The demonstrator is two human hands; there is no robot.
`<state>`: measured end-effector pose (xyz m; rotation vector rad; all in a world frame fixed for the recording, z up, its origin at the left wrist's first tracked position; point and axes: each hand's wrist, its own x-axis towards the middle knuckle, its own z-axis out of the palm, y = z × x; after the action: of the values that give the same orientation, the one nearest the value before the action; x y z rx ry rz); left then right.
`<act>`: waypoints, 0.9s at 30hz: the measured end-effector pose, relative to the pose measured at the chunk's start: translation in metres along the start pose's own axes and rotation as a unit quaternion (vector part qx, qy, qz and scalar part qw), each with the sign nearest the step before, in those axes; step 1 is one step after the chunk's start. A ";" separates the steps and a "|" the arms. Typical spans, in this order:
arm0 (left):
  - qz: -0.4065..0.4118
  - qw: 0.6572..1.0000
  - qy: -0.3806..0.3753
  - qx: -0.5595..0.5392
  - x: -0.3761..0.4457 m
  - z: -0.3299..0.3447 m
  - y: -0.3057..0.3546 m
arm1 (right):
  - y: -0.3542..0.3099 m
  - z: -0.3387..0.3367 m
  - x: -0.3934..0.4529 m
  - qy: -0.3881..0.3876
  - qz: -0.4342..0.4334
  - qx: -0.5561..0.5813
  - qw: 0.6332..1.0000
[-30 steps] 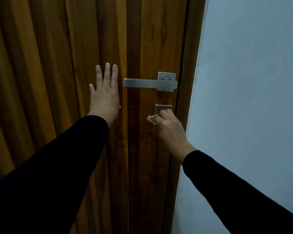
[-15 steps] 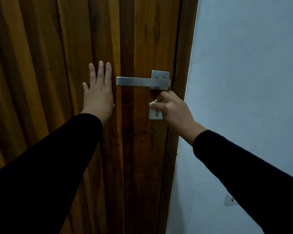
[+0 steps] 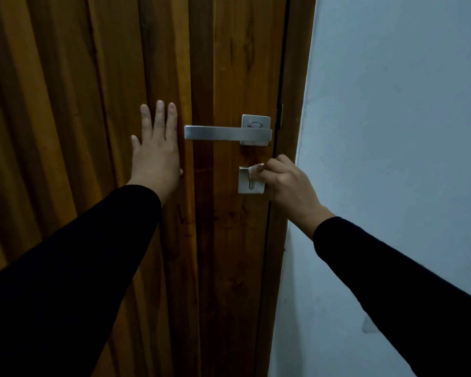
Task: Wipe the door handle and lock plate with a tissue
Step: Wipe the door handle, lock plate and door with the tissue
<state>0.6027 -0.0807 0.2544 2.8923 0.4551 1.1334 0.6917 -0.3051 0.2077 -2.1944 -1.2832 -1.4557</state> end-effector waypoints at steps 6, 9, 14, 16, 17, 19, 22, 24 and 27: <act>0.003 1.000 0.005 0.002 0.000 0.001 0.000 | -0.011 0.010 -0.023 0.025 0.123 0.044 0.991; 0.001 1.000 0.009 0.006 0.000 0.002 0.000 | -0.018 0.015 -0.031 0.023 0.160 0.064 0.985; -0.003 1.000 0.005 0.008 0.001 0.002 0.002 | -0.025 0.017 -0.033 0.032 0.196 0.085 0.976; -0.005 1.000 0.007 0.012 0.001 0.001 0.002 | -0.027 0.017 -0.033 0.036 0.202 0.087 0.975; -0.004 1.000 0.007 0.013 0.001 0.002 0.002 | -0.028 0.017 -0.033 0.037 0.205 0.088 0.974; -0.006 1.000 0.008 0.014 0.001 0.003 0.002 | -0.031 0.017 -0.032 0.037 0.217 0.093 0.971; -0.006 1.000 0.009 0.011 0.001 0.003 0.003 | -0.035 0.019 -0.032 0.041 0.237 0.104 0.965; -0.007 1.000 0.010 0.007 0.000 0.003 0.002 | -0.038 0.019 -0.032 0.024 0.236 0.110 0.965; -0.005 1.000 0.010 0.008 -0.001 0.003 0.003 | -0.044 0.019 -0.033 -0.056 0.195 0.130 0.971</act>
<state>0.6047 -0.0835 0.2523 2.8917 0.4814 1.1644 0.6667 -0.2860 0.1588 -2.2132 -0.9366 -0.9720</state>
